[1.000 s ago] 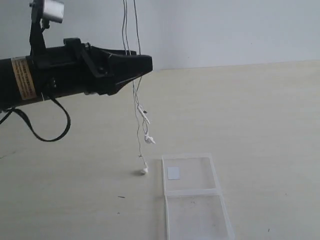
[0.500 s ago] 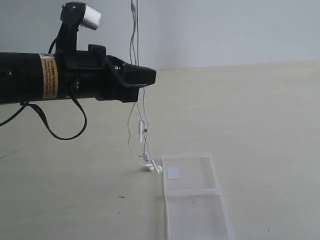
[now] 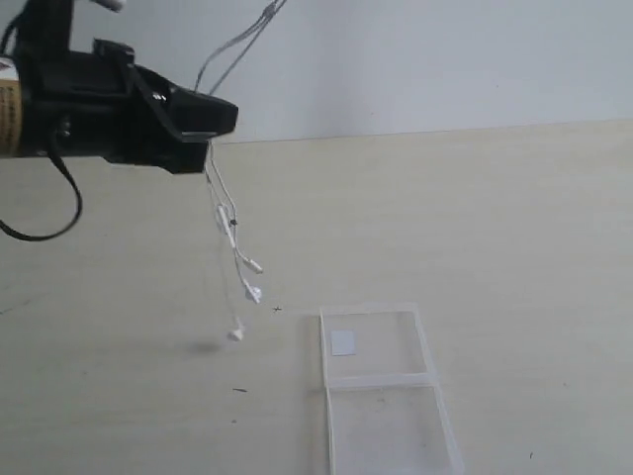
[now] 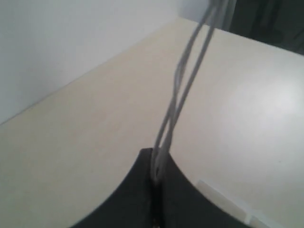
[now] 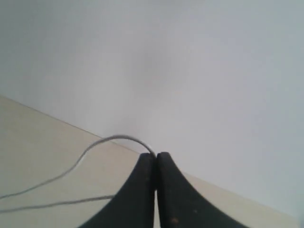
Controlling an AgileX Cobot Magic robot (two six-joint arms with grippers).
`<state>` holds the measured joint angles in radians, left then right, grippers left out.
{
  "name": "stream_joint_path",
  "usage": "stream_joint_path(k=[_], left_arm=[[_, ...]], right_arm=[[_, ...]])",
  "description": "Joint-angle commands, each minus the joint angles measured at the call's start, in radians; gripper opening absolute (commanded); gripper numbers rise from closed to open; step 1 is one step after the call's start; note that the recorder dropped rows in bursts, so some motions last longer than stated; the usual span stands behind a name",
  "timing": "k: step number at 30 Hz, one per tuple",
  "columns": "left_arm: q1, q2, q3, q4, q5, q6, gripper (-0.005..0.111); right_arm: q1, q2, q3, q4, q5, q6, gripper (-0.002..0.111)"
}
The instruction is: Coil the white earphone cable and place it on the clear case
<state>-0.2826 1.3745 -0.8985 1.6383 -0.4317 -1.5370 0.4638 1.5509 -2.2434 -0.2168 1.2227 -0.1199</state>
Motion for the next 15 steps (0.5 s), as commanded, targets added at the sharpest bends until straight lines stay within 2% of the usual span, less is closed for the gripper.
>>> stream_joint_path(k=[1,6,12,15], left_arm=[[0.087,-0.078,0.0,0.083,-0.043,-0.101,0.0],[0.136,-0.196,0.0,0.106,-0.046,-0.145,0.0],[0.207,-0.336,0.0,0.106,-0.042,-0.179,0.0],[0.254,-0.387,0.0,0.106,-0.053,-0.209,0.0]], right_arm=[[-0.001,-0.07,0.053,-0.192,-0.002,0.063,0.0],[-0.001,-0.125,0.188,-0.186,-0.002,0.103,0.0],[-0.001,-0.188,0.462,-0.191,-0.002,0.148,0.0],[-0.001,-0.198,0.625,-0.135,-0.002,0.176,0.0]])
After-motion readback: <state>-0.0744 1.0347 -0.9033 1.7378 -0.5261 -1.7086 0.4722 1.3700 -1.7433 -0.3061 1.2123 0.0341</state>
